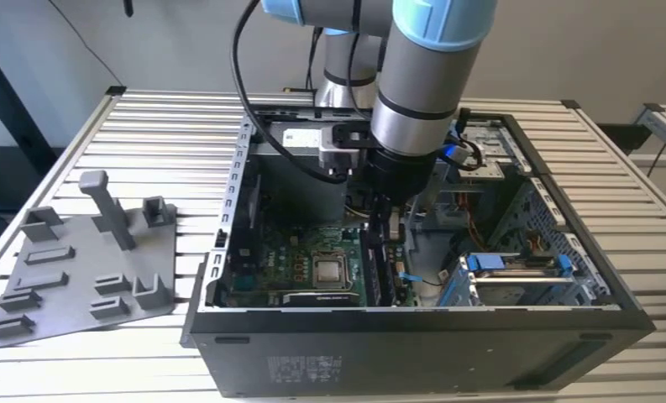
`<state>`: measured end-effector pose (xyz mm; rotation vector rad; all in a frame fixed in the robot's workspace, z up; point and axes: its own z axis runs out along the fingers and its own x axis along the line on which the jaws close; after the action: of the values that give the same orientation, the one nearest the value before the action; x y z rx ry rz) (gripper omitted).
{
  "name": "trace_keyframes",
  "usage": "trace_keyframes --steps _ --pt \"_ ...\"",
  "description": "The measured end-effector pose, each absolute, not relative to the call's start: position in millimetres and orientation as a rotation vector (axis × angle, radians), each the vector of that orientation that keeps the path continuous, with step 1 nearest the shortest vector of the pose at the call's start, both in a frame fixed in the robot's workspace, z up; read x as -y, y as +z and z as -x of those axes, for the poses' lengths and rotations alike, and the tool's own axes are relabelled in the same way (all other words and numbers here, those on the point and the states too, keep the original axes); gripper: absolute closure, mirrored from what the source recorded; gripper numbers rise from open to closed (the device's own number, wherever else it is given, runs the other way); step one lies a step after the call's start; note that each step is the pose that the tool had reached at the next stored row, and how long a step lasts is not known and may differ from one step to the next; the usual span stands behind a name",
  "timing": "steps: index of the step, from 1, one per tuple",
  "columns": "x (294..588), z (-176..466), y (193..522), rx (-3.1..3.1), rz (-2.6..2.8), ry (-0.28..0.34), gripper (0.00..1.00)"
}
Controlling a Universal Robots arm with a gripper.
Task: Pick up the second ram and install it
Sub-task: 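Press down the second ram until it locks into place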
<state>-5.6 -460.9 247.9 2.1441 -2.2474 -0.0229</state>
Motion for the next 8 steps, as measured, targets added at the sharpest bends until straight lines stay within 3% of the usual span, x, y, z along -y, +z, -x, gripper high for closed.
trace_keyframes --steps 8 --pt "460.9 5.6 244.6 2.247 -2.144 -0.023 0.89"
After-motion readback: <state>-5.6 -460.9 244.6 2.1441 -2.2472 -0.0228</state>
